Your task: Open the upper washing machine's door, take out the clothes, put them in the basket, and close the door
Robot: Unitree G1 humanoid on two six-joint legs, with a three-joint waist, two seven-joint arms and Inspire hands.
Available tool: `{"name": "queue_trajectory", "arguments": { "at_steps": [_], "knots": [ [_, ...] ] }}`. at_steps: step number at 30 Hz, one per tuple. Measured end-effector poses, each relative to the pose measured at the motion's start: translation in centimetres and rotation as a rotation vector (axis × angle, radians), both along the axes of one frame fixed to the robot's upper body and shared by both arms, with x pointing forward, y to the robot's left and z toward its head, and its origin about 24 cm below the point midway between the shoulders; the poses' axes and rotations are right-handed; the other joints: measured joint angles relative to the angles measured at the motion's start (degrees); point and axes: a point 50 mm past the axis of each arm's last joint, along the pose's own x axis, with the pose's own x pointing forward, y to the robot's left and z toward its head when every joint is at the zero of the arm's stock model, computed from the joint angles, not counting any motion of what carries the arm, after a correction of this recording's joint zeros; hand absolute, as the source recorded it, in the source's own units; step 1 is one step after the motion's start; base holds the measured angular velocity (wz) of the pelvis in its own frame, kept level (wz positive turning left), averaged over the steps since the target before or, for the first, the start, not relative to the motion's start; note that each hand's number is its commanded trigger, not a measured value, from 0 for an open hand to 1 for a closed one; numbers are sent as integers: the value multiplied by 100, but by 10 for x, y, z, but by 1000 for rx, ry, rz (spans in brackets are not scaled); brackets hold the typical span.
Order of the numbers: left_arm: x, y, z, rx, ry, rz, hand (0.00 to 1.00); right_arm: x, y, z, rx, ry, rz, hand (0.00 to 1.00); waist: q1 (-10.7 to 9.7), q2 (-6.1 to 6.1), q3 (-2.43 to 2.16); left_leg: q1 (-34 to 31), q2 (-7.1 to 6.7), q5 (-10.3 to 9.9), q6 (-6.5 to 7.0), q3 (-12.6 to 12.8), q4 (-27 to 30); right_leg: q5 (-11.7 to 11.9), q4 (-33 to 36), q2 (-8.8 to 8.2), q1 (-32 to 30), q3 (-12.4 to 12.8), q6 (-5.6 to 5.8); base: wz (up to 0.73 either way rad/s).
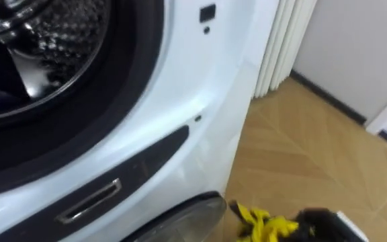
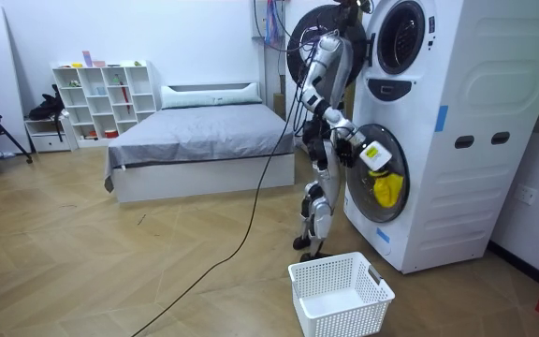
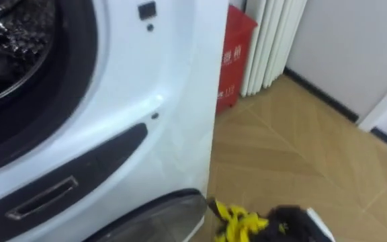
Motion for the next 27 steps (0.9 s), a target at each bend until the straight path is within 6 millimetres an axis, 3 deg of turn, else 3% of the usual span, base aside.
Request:
{"name": "queue_trajectory", "arguments": {
  "at_steps": [9, 10, 19, 27],
  "knots": [
    [4, -4, 0, -19, -19, 14, 0, -16, -12, -26, -49, 81, -128, 100, -44, 209, -23, -218, -40, 43, 31, -105, 11, -77, 93, -73, -223, -170, -16, 8],
    [3, -4, 0, -20, -16, 15, 0, -19, -13, -28, -56, 91, -141, 100, -43, 246, -45, -270, -56, 63, 38, -140, 7, -93, 119, -90, -282, -195, -16, 11],
    [1, -7, -1, -44, -21, 69, 0, -43, -21, -47, -79, 176, -208, 100, -5, 254, -52, -358, -136, 89, 48, -199, -38, -242, 299, -136, -453, -193, -6, 4],
    [4, -7, 0, -13, -40, 67, 0, -58, -27, -51, -119, 200, -283, 100, -36, 253, -53, -571, -194, 107, 72, -188, -22, -306, 490, -152, -780, -125, 10, -3]
  ]
}}
